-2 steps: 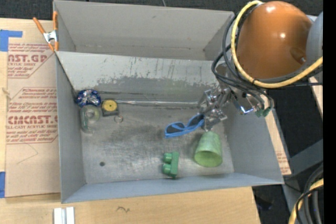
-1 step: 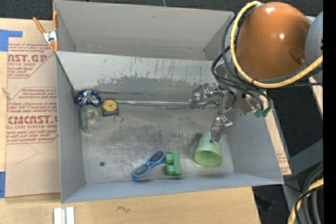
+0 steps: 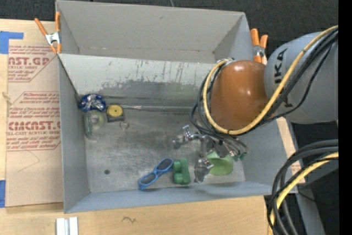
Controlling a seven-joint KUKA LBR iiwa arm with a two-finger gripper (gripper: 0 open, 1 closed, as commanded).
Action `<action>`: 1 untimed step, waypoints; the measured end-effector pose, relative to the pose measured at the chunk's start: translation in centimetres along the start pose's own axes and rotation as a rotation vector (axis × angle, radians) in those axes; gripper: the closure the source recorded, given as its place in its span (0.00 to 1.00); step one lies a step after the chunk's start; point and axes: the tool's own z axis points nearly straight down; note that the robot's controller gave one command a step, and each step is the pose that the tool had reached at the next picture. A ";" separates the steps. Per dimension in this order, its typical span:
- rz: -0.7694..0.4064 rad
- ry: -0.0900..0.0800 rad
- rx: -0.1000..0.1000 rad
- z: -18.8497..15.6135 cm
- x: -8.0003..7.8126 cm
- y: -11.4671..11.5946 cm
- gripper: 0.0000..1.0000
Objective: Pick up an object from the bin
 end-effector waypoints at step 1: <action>-0.197 -0.021 0.010 4.9 -0.7 2.6 0.00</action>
Offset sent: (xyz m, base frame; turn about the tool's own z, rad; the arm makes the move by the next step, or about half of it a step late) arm -0.0091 0.0248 -0.0520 -0.1961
